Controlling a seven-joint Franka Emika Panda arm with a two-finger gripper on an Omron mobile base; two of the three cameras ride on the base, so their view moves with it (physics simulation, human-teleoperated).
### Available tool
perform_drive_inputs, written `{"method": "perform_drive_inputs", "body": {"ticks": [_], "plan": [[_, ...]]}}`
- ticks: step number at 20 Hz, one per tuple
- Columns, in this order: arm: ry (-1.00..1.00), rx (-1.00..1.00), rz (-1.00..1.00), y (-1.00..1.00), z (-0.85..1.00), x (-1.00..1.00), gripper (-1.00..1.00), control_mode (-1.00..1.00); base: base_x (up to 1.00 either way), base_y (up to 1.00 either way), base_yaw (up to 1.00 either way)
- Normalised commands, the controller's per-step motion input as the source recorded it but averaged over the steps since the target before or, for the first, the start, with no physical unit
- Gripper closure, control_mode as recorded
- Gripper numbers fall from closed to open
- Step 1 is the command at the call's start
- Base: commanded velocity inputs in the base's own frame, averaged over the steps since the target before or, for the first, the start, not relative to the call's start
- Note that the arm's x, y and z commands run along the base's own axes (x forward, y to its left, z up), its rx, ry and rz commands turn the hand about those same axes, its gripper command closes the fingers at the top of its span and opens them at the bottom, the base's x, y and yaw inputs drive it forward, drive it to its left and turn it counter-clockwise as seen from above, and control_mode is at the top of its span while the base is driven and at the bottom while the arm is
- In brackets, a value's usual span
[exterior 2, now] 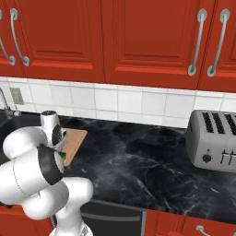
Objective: Pick up the sponge from the counter and clean the cutting board by briefly scrubbing or pressing down on the cutting board. Once finished, release the sponge.
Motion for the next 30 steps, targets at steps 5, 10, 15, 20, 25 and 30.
{"method": "perform_drive_inputs", "body": {"ticks": [5,10,15,20,25,30], "plan": [[0.00,0.00,0.07,0.18,-0.22,0.32,1.00,-1.00,0.00,0.00,0.00],[-0.01,0.00,0.01,0.04,-0.26,0.23,1.00,-1.00,0.00,0.00,0.00],[-0.04,0.00,0.00,0.00,-0.24,0.05,1.00,-1.00,0.00,0.00,0.00],[-0.03,0.00,0.00,0.00,-0.12,0.00,1.00,-1.00,0.00,0.00,0.00],[-0.06,0.00,0.00,-0.01,-0.13,0.12,1.00,-1.00,0.00,0.00,0.00],[-0.07,0.00,0.00,-0.01,-0.01,0.63,1.00,-1.00,0.00,0.00,0.00]]}}
